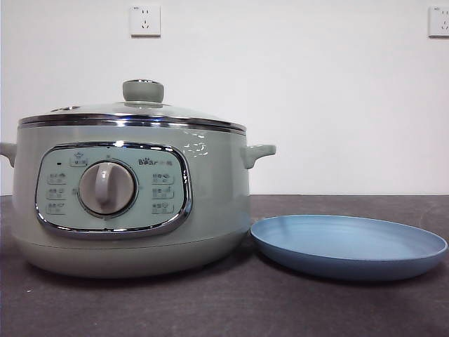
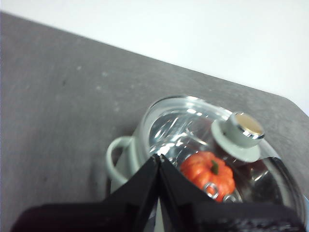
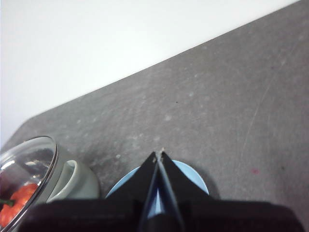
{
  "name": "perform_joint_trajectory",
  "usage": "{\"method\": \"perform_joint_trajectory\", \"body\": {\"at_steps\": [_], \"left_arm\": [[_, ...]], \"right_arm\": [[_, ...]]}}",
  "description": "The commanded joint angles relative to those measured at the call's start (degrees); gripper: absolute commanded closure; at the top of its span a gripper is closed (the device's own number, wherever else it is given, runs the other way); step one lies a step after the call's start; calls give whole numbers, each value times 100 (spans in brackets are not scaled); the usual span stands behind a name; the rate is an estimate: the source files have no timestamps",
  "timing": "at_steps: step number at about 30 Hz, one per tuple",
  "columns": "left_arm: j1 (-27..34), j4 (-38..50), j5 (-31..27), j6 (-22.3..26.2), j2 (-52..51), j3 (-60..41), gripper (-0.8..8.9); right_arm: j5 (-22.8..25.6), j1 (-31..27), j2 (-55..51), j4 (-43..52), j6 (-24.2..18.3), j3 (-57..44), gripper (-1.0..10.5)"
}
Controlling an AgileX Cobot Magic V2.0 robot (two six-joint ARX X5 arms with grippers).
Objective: Take the pumpkin out from the steamer,put the pumpkin in the blue plate,close the lid
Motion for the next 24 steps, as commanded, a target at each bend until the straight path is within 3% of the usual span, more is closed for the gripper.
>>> {"method": "perform_joint_trajectory", "body": {"at_steps": [1,6,11,16,18,21,22,24], "left_arm": [[22,28,28,474,315,315,821],[20,17,205,678,837,807,820],[17,-24,962,791,1357,1226,817],[2,-68,1360,787,1749,1512,811],[-37,-77,1357,780,1851,1591,737],[-109,-50,1353,662,1978,1668,453],[-136,-59,1353,627,2011,1694,405],[-201,-50,1357,627,2116,1742,404]], "right_arm": [[-205,4,378,13,-498,319,963],[-754,4,1108,-2,-835,909,963],[-1364,4,1823,-7,-1113,1534,963],[-1827,4,2400,-13,-1279,2009,881],[-1923,4,2573,-35,-1283,2144,810],[-1917,7,2774,-138,-1283,2306,670],[-1921,7,2833,-155,-1283,2339,617],[-1919,7,2903,-186,-1283,2374,540]]}}
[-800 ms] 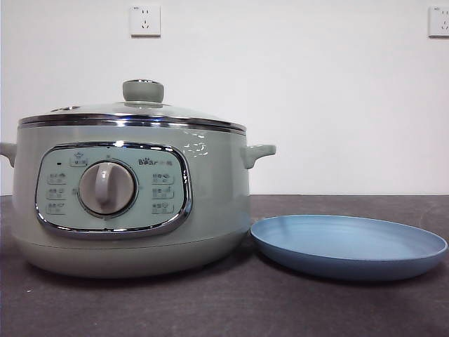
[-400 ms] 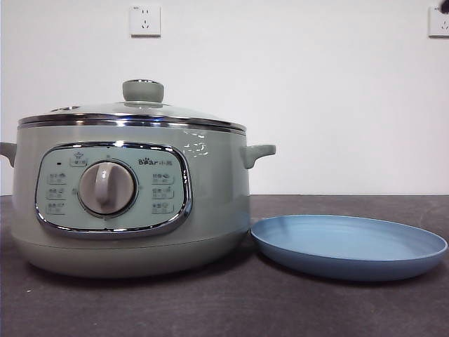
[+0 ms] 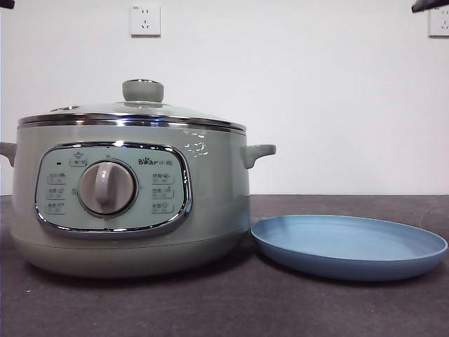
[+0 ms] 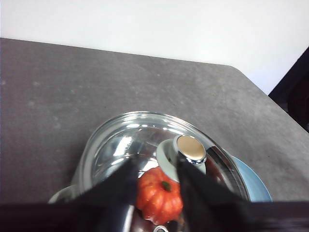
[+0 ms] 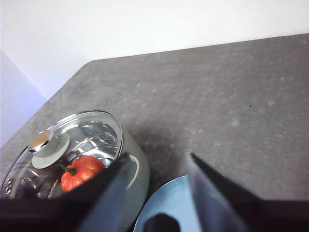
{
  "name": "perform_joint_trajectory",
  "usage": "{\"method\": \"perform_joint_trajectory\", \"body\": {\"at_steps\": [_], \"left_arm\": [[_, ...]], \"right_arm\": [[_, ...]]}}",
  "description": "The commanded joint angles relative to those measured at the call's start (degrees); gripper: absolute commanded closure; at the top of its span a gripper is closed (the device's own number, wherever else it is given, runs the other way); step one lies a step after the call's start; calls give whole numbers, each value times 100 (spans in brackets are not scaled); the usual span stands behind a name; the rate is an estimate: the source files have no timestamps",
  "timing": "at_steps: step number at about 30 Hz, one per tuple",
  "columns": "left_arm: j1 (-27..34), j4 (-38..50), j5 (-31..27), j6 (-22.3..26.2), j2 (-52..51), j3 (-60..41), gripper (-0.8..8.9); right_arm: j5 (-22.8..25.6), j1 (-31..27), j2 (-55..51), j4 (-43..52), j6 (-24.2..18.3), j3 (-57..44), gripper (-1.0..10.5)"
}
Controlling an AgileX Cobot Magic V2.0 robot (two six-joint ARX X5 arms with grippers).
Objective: Take the pumpkin out from the steamer,put the pumpkin in the blue plate,close the lid
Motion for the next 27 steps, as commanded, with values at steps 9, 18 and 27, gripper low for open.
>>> {"method": "perform_joint_trajectory", "body": {"at_steps": [9,18,27], "left_arm": [[-752,-424,-37,166,999,846,405],[-1799,-1215,-1123,798,2347,2072,406],[-2485,-1263,-1923,1023,3346,2470,406]], "right_arm": [[-17,7,138,-90,-52,59,523],[-17,7,138,-192,-55,59,523],[-15,7,138,-400,-157,59,524]]}}
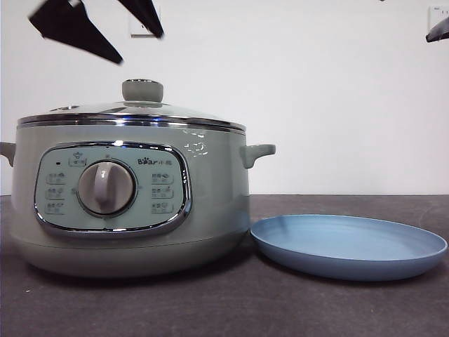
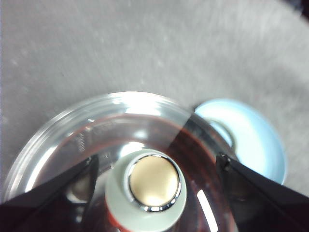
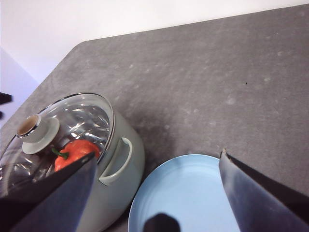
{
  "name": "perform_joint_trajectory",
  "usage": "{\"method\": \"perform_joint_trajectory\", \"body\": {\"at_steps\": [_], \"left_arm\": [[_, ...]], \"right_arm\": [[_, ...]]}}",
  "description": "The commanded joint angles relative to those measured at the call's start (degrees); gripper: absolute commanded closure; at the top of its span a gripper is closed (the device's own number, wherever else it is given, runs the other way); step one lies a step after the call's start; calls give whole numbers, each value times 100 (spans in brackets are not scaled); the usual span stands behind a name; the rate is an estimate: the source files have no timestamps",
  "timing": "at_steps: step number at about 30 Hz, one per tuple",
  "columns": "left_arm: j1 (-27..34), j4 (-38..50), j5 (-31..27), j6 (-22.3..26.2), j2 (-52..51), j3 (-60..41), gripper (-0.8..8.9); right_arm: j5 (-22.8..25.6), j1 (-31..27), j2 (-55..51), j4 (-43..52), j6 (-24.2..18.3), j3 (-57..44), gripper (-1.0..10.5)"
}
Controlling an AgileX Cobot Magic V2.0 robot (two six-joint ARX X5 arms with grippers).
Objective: Take the pumpkin out from the steamer,put the pumpkin in the blue plate,close the lid
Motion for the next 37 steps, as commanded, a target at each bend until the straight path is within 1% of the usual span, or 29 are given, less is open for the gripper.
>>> {"method": "perform_joint_trajectory", "body": {"at_steps": [1,7,11,14,15,19,22,30,37], "left_arm": [[-151,-39,-225,162,249,-15,406],[-354,-120,-636,332,568,-15,407],[-431,-210,-715,455,575,-15,409],[-461,-234,-820,457,575,-15,413],[-461,-254,-817,468,575,-15,438],[-461,-282,-796,599,575,-15,678],[-461,-280,-796,621,575,-15,832],[-461,-210,-802,619,546,63,822],[-461,-282,-804,608,201,415,822]], "right_arm": [[-11,7,0,2,-74,24,523],[-11,7,0,-2,-74,24,524],[-2,7,0,-7,-74,24,524],[2,7,0,-4,-77,24,531],[2,7,0,-4,-77,24,537],[2,7,0,-7,-77,24,537],[4,7,0,-4,-74,24,537],[28,7,0,-24,-72,24,537],[-15,7,0,-28,-70,24,537]]}}
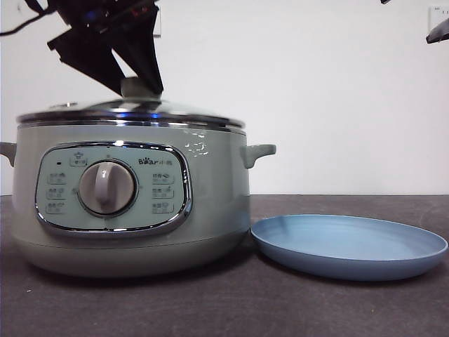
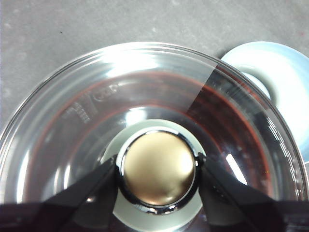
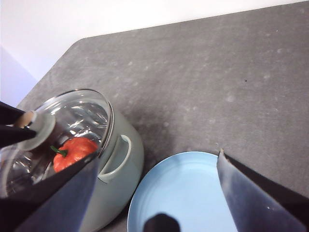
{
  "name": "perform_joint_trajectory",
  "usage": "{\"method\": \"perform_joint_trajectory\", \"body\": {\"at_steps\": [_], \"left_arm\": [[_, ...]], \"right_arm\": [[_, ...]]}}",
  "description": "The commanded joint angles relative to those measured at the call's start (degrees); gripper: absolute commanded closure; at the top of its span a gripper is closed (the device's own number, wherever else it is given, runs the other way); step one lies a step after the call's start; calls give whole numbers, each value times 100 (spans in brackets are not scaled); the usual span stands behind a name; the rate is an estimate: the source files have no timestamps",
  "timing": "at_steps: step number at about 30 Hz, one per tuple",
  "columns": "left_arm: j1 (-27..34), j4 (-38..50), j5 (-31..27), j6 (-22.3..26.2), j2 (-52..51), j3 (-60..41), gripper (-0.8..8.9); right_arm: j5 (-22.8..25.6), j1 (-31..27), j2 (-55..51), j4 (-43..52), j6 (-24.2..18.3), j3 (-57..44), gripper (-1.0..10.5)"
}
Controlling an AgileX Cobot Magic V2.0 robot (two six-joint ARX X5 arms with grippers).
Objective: Take the pumpkin out from the steamer,put the pumpkin in the blue plate,close the lid
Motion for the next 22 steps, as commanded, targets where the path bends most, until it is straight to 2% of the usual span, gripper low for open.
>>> {"method": "perform_joint_trajectory", "body": {"at_steps": [1,5,9,11,17,22], "left_arm": [[-24,219,13,46,-413,273,822],[-22,186,-9,46,-898,306,822],[-22,48,-398,46,-1497,306,822],[-22,-42,-586,48,-1768,306,822],[-22,-389,-1075,48,-2623,306,822],[-22,-625,-1674,48,-3132,306,822]], "right_arm": [[-24,9,0,37,-46,24,537],[-42,55,11,59,-48,24,537],[-446,293,168,310,-48,24,537],[-466,448,269,468,-48,24,537],[-444,1193,837,905,33,155,530],[-426,1803,1582,831,-2,706,435]]}}
